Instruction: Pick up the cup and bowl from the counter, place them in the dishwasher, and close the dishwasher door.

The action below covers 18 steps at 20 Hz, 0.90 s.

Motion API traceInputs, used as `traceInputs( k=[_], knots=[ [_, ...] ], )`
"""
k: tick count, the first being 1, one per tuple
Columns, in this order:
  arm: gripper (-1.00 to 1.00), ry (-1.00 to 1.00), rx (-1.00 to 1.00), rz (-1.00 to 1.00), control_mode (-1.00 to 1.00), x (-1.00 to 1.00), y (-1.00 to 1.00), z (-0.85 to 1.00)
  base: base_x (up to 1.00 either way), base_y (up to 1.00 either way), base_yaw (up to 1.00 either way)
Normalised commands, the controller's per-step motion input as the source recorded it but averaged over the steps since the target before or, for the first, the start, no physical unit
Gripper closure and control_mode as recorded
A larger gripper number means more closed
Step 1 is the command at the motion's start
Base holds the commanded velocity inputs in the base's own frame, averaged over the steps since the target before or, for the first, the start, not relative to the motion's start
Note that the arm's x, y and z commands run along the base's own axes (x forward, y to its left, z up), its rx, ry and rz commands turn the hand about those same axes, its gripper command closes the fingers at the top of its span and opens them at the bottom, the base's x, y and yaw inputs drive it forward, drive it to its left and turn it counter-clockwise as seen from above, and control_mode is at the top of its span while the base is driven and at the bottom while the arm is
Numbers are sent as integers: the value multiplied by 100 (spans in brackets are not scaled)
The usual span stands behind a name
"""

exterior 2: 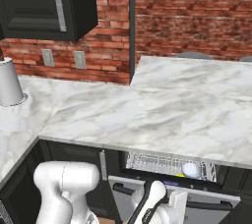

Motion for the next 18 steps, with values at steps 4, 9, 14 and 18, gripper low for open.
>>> traceInputs(
  k=[4, 9, 14, 18],
  knots=[
    [-100, -5, 0, 0, -100, 100, 0, 0, 0, 0, 0],
    [-100, -7, 0, 0, -100, 100, 0, 0, 0, 0, 0],
    [-100, -9, 0, 1, -100, 100, 0, 0, 0, 0, 0],
    [-100, -10, 0, 0, -100, 97, 0, -1, 0, 0, 0]
  ],
)
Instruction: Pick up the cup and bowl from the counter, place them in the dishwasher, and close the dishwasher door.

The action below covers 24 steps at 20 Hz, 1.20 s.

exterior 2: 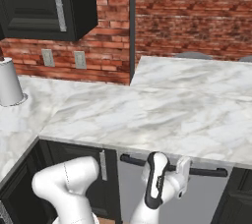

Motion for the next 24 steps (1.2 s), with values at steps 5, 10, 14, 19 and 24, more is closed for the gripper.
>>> traceInputs(
  k=[5, 10, 14, 19, 24],
  knots=[
    [-100, -10, 0, 4, -100, 100, 0, -17, 0, 0, 0],
    [-100, -8, 0, 10, -100, 100, 0, -31, 0, 0, 0],
    [-100, -5, 0, 10, -100, 100, 0, -32, 0, 0, 0],
    [-100, -4, 0, 10, -100, 100, 0, -33, 0, 0, 0],
    [-100, -2, 0, 9, -100, 100, 0, -31, 0, 0, 0]
  ],
)
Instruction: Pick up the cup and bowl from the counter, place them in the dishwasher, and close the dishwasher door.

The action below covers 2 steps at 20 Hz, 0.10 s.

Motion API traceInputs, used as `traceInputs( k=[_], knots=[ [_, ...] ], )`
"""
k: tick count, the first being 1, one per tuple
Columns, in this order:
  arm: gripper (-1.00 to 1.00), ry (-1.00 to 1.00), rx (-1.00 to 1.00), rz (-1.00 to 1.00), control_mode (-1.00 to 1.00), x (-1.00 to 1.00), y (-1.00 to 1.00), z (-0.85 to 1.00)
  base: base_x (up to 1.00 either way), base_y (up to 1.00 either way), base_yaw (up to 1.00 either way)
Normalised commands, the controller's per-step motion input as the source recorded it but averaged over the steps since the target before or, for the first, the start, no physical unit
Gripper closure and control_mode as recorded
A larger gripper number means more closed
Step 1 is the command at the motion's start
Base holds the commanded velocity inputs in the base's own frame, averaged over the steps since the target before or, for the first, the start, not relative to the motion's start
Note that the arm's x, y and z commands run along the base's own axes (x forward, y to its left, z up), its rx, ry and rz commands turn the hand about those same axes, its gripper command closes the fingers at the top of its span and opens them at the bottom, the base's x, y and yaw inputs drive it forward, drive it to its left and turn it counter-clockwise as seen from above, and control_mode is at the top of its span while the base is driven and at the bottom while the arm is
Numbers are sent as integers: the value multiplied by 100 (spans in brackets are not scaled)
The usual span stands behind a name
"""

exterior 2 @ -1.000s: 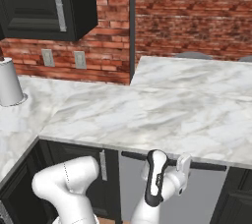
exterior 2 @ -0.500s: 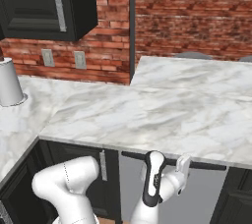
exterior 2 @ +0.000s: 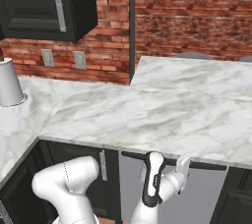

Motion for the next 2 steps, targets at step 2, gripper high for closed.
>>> traceInputs(
  k=[2],
  knots=[
    [-100, 0, 0, 7, -100, 100, 0, -28, 0, 0, 0]
  ],
)
